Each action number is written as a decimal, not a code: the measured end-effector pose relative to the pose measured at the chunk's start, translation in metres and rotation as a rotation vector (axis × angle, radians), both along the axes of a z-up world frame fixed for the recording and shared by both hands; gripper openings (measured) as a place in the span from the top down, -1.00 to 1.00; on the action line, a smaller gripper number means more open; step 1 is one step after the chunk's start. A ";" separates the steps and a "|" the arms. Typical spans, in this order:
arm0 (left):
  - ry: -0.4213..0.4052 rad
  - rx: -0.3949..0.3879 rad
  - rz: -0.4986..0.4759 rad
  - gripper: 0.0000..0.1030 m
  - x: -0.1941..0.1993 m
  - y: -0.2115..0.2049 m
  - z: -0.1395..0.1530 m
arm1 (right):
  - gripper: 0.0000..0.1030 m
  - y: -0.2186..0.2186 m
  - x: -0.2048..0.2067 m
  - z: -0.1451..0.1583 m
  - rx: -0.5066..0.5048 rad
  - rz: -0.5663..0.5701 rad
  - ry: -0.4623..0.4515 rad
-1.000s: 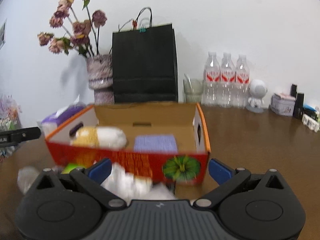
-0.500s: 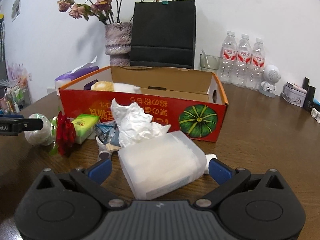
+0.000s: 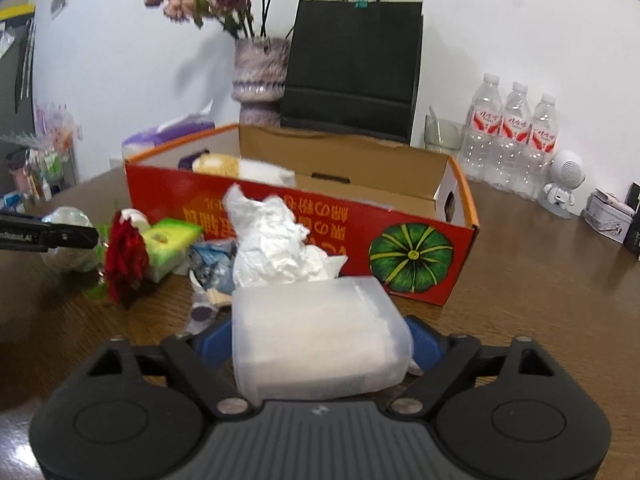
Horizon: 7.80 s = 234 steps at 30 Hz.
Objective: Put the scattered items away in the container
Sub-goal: 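Grasp the sparkly plastic bag with the left gripper while the right grasps the clear container, then carry the plastic bag and clear container into the box and release both, then move both grippers back to the table and grasp the white bottle cap with the left gripper, then grasp the small white lid with the right gripper while the left holds the bottle cap, then carry the bottle cap and white lid into the box and release both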
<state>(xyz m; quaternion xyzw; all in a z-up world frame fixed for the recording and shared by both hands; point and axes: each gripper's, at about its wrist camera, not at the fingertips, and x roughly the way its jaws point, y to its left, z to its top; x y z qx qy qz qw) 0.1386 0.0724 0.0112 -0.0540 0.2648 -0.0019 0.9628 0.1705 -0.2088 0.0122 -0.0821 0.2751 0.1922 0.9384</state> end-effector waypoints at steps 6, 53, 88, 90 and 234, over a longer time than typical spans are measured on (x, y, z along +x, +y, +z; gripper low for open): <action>-0.037 0.004 -0.009 0.20 -0.015 -0.003 0.009 | -0.63 -0.014 -0.018 0.011 0.068 -0.051 -0.039; -0.144 -0.012 -0.014 0.15 0.142 -0.063 0.058 | -0.63 0.032 0.121 0.062 0.136 -0.109 -0.134; -0.112 0.042 0.079 -1.00 0.136 -0.061 0.052 | -1.00 0.029 0.124 0.064 0.061 -0.117 0.002; -0.113 0.032 0.080 -1.00 0.133 -0.060 0.055 | -1.00 0.029 0.123 0.065 0.063 -0.119 -0.003; -0.059 0.043 0.033 -1.00 0.152 -0.074 0.054 | -0.78 0.016 0.134 0.056 0.133 -0.161 -0.018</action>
